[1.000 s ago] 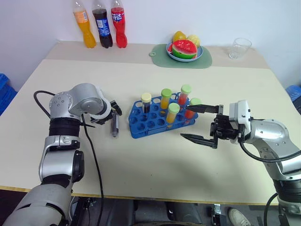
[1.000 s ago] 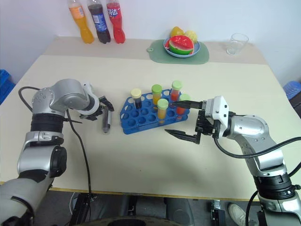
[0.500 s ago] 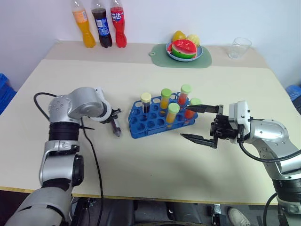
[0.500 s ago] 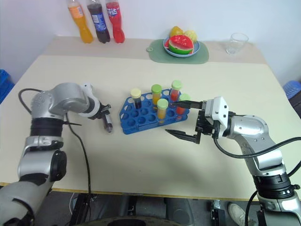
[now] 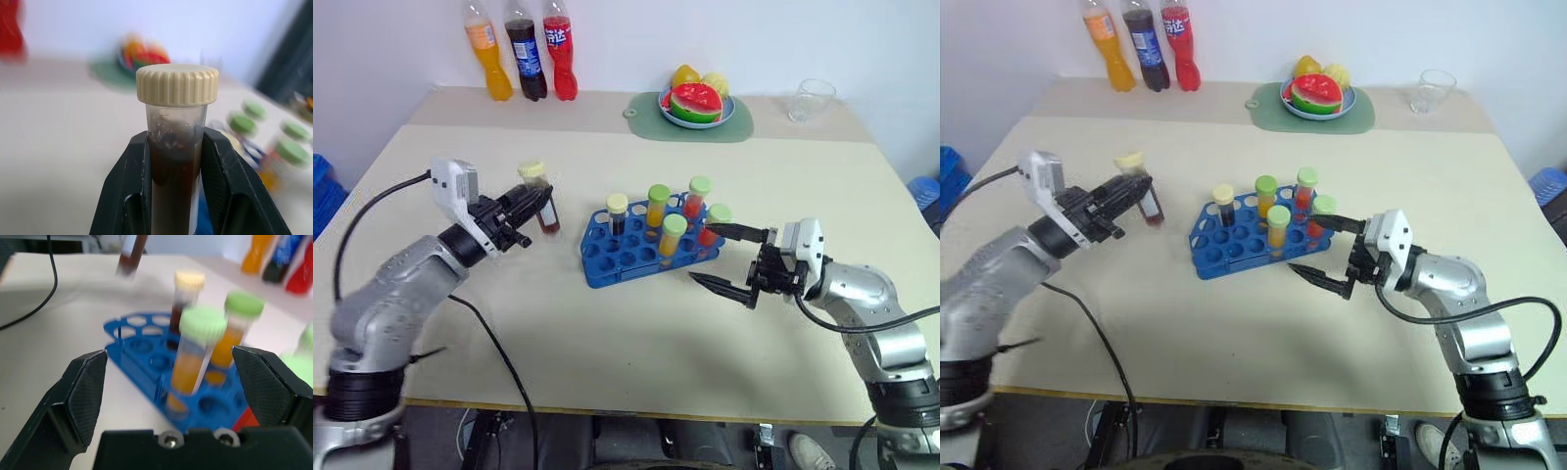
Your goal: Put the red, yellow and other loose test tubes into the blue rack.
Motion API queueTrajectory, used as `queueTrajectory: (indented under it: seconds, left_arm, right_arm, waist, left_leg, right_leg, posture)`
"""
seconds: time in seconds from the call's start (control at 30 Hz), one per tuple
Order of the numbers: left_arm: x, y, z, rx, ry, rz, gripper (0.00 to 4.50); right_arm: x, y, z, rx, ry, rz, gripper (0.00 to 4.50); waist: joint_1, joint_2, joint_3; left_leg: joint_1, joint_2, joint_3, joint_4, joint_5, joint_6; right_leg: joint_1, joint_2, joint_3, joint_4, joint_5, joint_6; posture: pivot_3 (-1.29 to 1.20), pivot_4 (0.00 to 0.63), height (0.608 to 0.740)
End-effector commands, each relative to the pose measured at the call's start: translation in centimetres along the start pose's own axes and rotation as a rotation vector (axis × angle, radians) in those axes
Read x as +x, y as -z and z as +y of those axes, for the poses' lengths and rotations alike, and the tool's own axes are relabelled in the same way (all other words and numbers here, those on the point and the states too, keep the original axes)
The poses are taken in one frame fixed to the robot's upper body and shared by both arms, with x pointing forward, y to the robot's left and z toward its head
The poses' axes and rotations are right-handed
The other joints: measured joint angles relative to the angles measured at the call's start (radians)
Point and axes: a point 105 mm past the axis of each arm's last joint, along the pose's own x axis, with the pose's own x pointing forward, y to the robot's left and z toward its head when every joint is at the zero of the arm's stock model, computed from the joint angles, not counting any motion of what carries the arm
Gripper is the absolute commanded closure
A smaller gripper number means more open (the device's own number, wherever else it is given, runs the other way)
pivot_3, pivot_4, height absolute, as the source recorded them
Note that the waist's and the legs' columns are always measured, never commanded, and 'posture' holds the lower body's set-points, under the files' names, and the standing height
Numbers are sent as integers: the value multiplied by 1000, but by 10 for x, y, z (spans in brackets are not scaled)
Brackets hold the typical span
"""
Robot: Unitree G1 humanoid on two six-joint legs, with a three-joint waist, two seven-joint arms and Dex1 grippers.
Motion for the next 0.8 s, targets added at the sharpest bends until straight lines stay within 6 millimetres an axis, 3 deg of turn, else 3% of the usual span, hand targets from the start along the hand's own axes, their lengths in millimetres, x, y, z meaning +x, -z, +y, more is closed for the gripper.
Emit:
queueTrajectory:
  seconds: [0.03, 0.13, 0.37, 0.57, 0.8]
  left_arm:
    - [6, 8, -25, 140, 262, -12, 3477]
    - [11, 14, -39, 89, 443, -43, 3477]
    - [29, -3, -40, 15, 548, -144, 3477]
    - [42, 12, -50, -26, 627, -123, 3477]
    - [54, 38, -61, 41, 678, -70, 3477]
  right_arm:
    - [-8, -11, -1, -66, 65, -23, 0]
    - [-13, -8, 3, -70, 109, -14, 0]
    - [-19, -7, 6, -77, 175, -15, 0]
    - [-17, -6, 4, -74, 193, -18, 0]
    - [-18, -5, 1, -74, 200, 8, 0]
  waist:
    - [3, 0, 0]
    - [4, 0, 0]
    - [-6, 0, 0]
    - [-21, 0, 0]
    - [-21, 0, 0]
  left_leg:
    - [0, 0, 0, 0, 0, 1]
    - [-1, 0, 0, 1, -2, 3]
    - [0, 1, 0, 2, -3, 5]
    - [0, 1, -1, 2, -3, 5]
    - [0, 2, -1, 2, -3, 5]
  right_leg:
    - [0, 0, 0, 0, 0, 0]
    - [0, 0, 0, 0, 0, 1]
    - [0, 1, 0, 1, 2, 5]
    - [0, 1, 0, 2, 2, 6]
    - [0, 3, 0, 2, 2, 6]
  posture:
    - [0, 150, 740]
    - [0, 150, 740]
    - [0, 150, 740]
    - [0, 150, 740]
    - [0, 150, 740]
